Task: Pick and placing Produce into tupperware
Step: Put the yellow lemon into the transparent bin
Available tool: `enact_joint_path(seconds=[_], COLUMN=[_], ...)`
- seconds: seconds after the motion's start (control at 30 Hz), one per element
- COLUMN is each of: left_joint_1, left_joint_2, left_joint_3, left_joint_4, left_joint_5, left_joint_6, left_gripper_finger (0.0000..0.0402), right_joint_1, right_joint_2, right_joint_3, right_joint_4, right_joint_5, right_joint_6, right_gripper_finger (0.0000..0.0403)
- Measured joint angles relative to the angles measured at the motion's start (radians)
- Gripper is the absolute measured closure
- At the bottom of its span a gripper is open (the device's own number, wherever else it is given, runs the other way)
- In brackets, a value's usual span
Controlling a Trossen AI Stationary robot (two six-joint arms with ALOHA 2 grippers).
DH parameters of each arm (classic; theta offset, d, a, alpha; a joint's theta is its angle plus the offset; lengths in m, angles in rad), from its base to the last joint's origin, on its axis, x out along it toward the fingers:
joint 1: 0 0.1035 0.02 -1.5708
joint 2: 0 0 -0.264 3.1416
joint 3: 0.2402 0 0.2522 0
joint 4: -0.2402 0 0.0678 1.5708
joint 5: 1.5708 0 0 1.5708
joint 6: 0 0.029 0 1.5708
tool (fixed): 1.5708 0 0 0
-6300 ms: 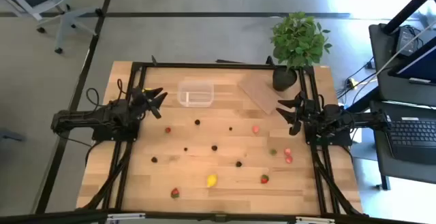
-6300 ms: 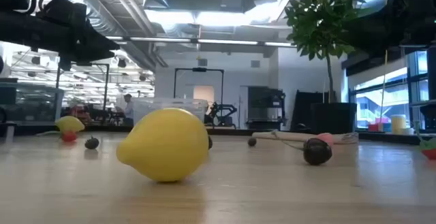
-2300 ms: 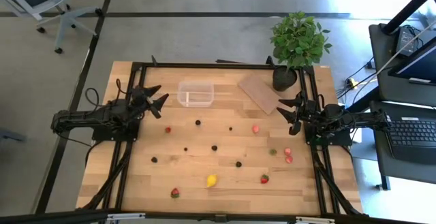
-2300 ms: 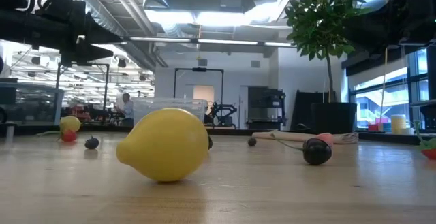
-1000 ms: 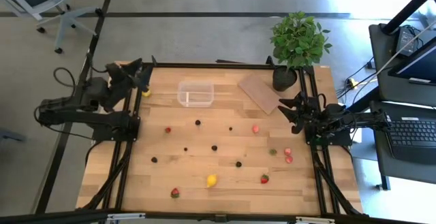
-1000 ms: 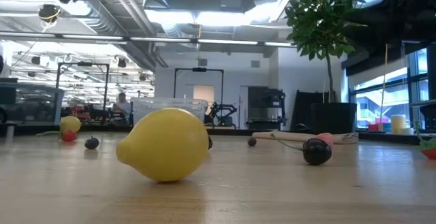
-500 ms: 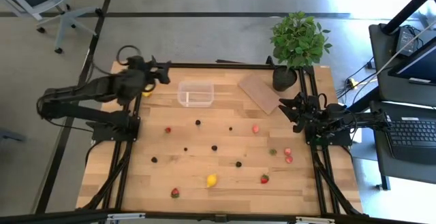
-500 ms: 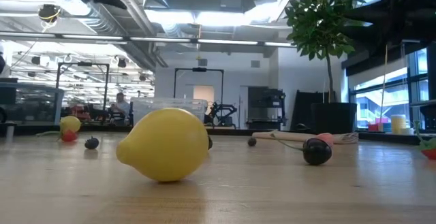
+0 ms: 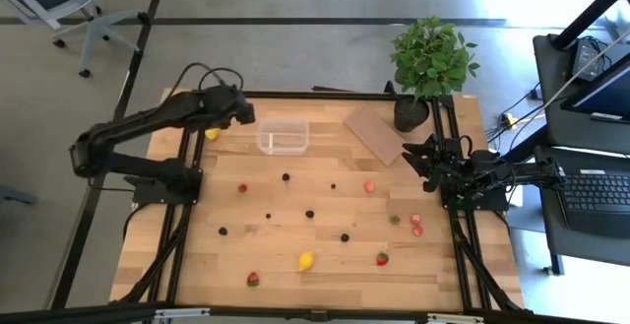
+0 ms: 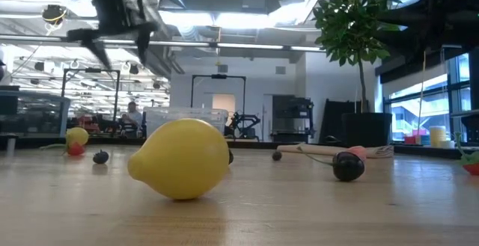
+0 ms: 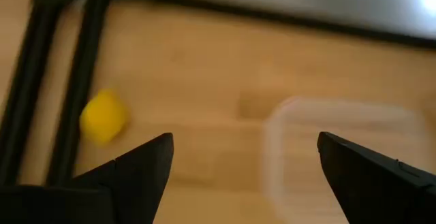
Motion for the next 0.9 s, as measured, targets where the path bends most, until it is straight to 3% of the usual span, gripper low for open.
enact_joint_path(seconds=[0.1,0.4,0.57,0.73,0.9], left_joint_1=[0.069,0.197,0.224,0.237,0.257], left_joint_2=[0.05,0.162,0.196,0.23,0.284], left_joint_3=[0.0,0.0,0.0,0.001,0.001], left_joint_4=[-0.052,0.016,0.072,0.096,0.012], left_joint_5=[0.041,0.001,-0.106,-0.084,-0.079], left_joint_6=[-0.003,0.115,0.173,0.154,0.115], left_gripper_finger=[0.0049,0.0045,0.0049,0.0047,0.0052], right_joint_1=[0.0,0.0,0.0,0.0,0.0], right_joint_2=[0.0,0.0,0.0,0.0,0.0], right_joint_3=[0.0,0.0,0.0,0.0,0.0], right_joint_4=[-0.002,-0.008,-0.008,-0.008,-0.007], right_joint_5=[0.0,0.001,0.002,0.002,0.002], right_joint_6=[-0.002,-0.038,-0.051,-0.051,-0.054], right_gripper_finger=[0.0224,0.0224,0.0224,0.0224,0.0224])
